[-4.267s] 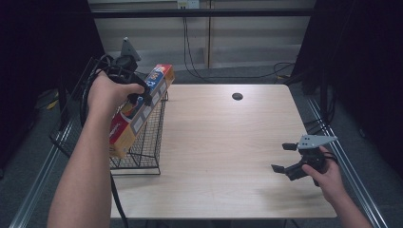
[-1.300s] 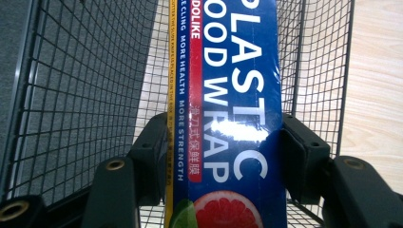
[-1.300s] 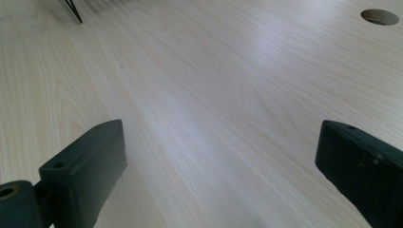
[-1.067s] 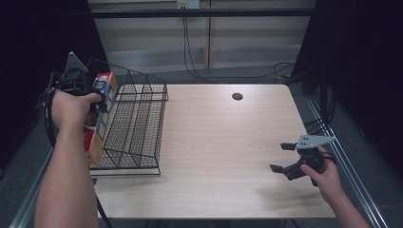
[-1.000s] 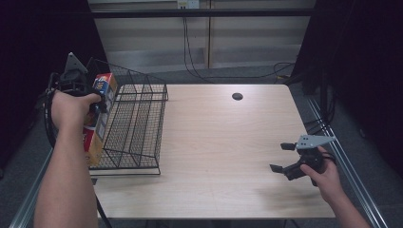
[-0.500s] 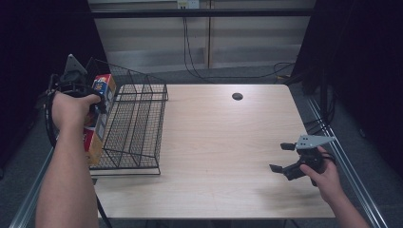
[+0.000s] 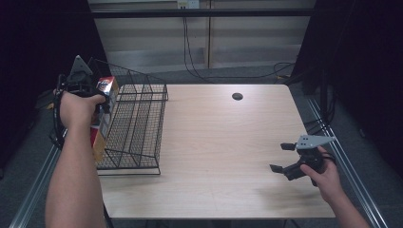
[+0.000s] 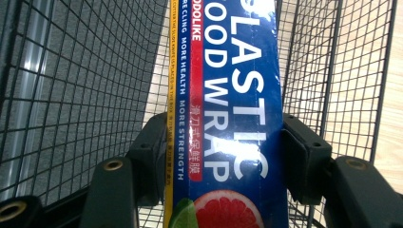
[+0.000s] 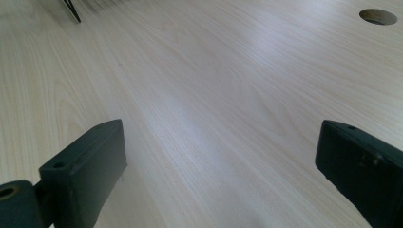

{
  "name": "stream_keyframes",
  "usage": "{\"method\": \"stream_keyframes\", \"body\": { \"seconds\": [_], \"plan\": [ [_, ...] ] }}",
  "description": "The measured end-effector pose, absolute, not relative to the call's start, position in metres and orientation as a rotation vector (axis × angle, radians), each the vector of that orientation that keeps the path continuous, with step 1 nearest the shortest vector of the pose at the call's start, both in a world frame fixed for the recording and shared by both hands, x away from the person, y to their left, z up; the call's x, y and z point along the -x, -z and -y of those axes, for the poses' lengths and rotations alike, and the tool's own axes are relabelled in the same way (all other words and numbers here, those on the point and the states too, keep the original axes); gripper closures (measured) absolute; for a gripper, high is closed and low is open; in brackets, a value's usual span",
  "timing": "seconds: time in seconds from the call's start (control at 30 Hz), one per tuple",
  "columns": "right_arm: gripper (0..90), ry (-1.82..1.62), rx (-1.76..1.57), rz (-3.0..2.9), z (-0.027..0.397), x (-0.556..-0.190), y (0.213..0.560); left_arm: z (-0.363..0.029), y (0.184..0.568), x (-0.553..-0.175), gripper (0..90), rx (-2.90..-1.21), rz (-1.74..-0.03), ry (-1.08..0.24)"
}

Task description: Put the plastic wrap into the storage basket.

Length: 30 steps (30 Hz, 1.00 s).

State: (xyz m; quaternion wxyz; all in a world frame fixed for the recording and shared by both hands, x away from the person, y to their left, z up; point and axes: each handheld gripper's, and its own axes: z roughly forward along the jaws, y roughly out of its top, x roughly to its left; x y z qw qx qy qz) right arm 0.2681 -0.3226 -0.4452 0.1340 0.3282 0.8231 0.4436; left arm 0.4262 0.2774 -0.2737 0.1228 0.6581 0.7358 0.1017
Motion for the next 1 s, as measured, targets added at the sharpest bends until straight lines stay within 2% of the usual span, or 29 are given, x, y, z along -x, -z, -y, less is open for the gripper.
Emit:
{"method": "stream_keyframes", "body": {
  "seconds": [1.0],
  "plan": [
    [2.8, -1.285, -0.954, -2.392, 0.325, -0.268, 0.446, -0.287, 0.288, -0.438, 39.3, -1.915, -2.184, -0.287]
  ]
}}
